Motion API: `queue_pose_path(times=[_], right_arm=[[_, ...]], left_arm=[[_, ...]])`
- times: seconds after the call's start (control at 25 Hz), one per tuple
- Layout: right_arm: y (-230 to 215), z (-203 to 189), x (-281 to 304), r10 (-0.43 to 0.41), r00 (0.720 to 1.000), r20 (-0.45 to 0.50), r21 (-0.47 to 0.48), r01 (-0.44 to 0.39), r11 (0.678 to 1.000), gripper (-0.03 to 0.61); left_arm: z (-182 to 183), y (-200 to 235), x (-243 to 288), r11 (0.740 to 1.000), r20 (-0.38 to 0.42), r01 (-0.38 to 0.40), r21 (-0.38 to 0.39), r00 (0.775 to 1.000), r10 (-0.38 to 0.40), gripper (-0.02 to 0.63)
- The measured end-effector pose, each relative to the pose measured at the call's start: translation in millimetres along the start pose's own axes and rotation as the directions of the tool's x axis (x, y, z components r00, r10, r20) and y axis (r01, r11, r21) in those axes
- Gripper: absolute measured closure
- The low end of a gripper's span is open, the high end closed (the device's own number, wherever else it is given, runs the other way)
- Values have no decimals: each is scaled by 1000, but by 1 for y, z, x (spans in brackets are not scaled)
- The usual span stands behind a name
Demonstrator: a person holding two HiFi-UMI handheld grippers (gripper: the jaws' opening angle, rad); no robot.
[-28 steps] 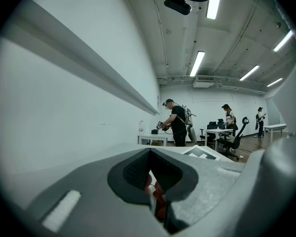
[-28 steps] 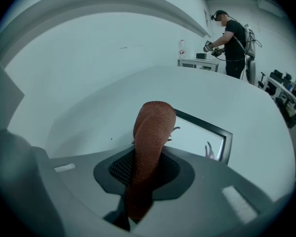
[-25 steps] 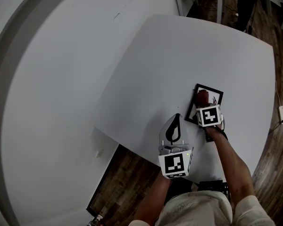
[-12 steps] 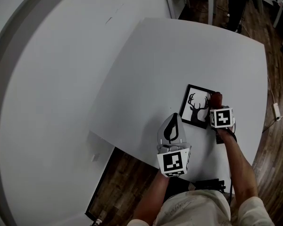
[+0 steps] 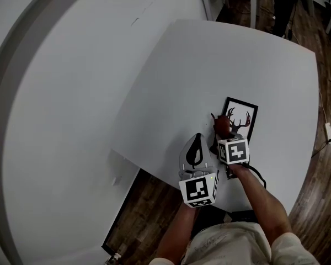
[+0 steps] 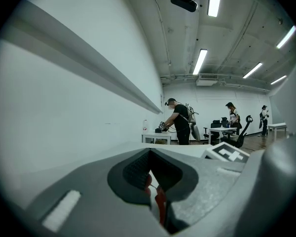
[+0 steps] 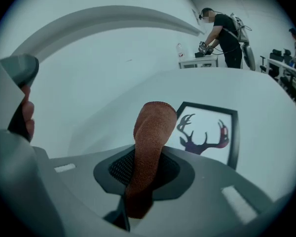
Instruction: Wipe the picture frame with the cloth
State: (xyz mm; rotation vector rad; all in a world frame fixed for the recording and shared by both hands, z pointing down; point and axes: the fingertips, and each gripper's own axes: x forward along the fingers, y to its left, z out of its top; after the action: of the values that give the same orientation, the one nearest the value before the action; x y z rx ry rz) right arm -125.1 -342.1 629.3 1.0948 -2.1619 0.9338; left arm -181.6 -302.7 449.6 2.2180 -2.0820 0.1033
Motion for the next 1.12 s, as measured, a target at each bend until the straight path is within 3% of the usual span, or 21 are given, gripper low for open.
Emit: queue_pose_path(times=[0.4, 0.88, 1.12], right_arm=[[9, -7, 22, 3, 999, -40, -7, -3, 1000, 479], [-100, -45, -61, -156, 986, -61, 39, 159, 987, 479], [-124, -65, -74, -194, 979, -65, 70, 198, 978, 479]], left_arm=[[0, 13, -7, 1000, -11, -20, -5, 1000, 20, 614], [-22, -23, 10, 999, -41, 46, -25, 998, -47, 614], [-35, -38, 13, 997, -64, 70, -13, 995, -71, 614]])
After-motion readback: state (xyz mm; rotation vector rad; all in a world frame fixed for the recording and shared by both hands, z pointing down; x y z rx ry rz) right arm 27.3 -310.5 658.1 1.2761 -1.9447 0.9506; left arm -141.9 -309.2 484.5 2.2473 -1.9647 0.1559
